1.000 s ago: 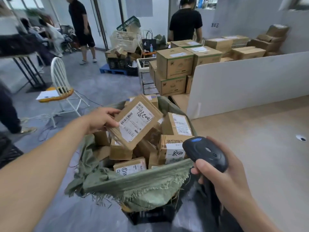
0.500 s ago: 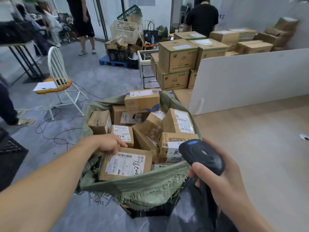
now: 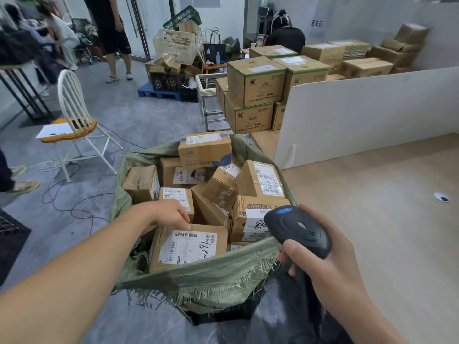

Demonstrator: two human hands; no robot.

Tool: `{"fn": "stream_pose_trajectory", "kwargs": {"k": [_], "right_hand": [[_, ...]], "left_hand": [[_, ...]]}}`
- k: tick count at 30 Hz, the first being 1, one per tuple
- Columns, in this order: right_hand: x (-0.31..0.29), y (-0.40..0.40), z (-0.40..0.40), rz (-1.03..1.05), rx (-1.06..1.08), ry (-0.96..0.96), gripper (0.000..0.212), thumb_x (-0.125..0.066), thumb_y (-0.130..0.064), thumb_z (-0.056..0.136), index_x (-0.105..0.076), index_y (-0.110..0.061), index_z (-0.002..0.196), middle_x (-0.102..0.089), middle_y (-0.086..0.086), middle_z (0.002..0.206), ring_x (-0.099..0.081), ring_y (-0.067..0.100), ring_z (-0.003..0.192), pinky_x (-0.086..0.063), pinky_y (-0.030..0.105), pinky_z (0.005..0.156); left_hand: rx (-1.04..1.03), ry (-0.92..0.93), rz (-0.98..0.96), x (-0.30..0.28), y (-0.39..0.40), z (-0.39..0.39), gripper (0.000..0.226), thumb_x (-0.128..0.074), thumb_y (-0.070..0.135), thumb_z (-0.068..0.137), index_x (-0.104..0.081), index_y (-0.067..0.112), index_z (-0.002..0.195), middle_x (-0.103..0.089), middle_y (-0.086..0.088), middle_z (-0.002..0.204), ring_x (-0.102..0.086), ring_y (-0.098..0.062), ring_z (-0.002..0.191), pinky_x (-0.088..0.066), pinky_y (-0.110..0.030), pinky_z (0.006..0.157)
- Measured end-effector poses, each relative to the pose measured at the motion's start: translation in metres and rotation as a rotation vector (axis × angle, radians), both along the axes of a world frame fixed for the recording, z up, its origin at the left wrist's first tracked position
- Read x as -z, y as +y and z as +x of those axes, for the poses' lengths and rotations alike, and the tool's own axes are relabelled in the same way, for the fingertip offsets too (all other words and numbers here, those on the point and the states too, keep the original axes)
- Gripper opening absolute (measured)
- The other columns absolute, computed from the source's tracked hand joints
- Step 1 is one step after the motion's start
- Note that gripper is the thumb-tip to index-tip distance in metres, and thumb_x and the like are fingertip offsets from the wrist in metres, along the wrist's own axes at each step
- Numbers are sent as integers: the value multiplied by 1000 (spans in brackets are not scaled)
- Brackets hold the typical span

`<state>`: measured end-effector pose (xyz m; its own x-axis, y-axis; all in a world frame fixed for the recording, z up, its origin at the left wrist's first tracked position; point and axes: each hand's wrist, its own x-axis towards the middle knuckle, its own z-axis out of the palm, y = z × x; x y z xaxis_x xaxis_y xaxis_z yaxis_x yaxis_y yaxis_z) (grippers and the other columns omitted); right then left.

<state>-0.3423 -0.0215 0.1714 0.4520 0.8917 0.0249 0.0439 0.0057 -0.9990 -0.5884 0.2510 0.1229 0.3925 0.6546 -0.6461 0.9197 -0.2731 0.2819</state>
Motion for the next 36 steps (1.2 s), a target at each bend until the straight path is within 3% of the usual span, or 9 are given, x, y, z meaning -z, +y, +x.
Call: {"fn": "stream_pose_trajectory", "kwargs": {"k": [3, 7, 9, 12, 18, 21, 23, 30, 36], "right_hand": [[0, -3, 0, 8, 16, 0, 76, -85, -45, 53, -63, -43, 126, -77, 4, 107, -77, 30, 88, -57, 36, 70], [-2, -11, 3, 8, 42, -1, 81, -86, -46, 54, -62, -38, 131, -77, 8, 102, -76, 31, 83, -57, 36, 64], [-5, -20, 5, 14, 60, 18, 80, -86, -44, 54, -62, -38, 130, -76, 11, 99, -75, 34, 78, -56, 35, 55], [-9, -37, 11, 33, 100, 39, 72, -85, -43, 53, -65, -43, 122, -77, 9, 96, -75, 35, 76, -55, 34, 53], [-15, -90, 30, 69, 185, 14, 73, -86, -37, 57, -63, -38, 126, -78, 5, 102, -77, 29, 86, -57, 29, 64], [-17, -133, 44, 82, 264, -12, 78, -85, -40, 58, -61, -35, 132, -77, 4, 106, -77, 29, 89, -56, 33, 66], [-17, -156, 52, 87, 295, -17, 79, -84, -42, 58, -60, -35, 133, -76, 3, 107, -76, 27, 88, -56, 33, 65], [-27, -290, 78, 102, 512, -18, 84, -82, -41, 53, -59, -33, 134, -77, 5, 104, -76, 25, 86, -56, 29, 63], [-42, -421, 93, 104, 695, -27, 67, -80, -22, 62, -60, -38, 123, -77, 8, 94, -71, 27, 69, -53, 31, 51]], "left_hand": [[23, 32, -20, 4, -3, 4, 29, -71, 51, 76, -75, 36, 101, -66, 9, 122, -55, -12, 116, -42, -43, 110], [79, 93, 28, 4, -3, 9, 28, -68, 50, 81, -78, 31, 99, -68, 12, 112, -59, -10, 109, -48, -38, 103], [61, 58, 133, 2, -3, 15, 27, -69, 48, 79, -80, 29, 93, -72, 10, 102, -64, -8, 97, -54, -35, 93], [88, -4, 329, -12, -15, 44, 25, -69, 47, 87, -77, 27, 98, -73, 10, 98, -65, -7, 89, -57, -34, 84], [283, -129, 661, -48, -71, 125, 42, -57, 53, 94, -63, 29, 128, -63, 7, 125, -59, -17, 110, -54, -36, 82], [385, -228, 745, -55, -113, 168, 57, -55, 51, 97, -49, 25, 146, -48, 4, 150, -46, -19, 136, -49, -41, 102], [431, -288, 767, -57, -139, 189, 62, -55, 52, 97, -44, 22, 150, -41, 3, 156, -36, -18, 144, -40, -39, 110], [662, -415, 819, -74, -272, 277, 69, -50, 59, 97, -39, 18, 152, -38, 1, 157, -33, -19, 145, -36, -40, 115], [788, -507, 783, -83, -411, 346, 67, -49, 61, 97, -38, 22, 151, -35, 4, 158, -38, -21, 142, -41, -38, 105]]}}
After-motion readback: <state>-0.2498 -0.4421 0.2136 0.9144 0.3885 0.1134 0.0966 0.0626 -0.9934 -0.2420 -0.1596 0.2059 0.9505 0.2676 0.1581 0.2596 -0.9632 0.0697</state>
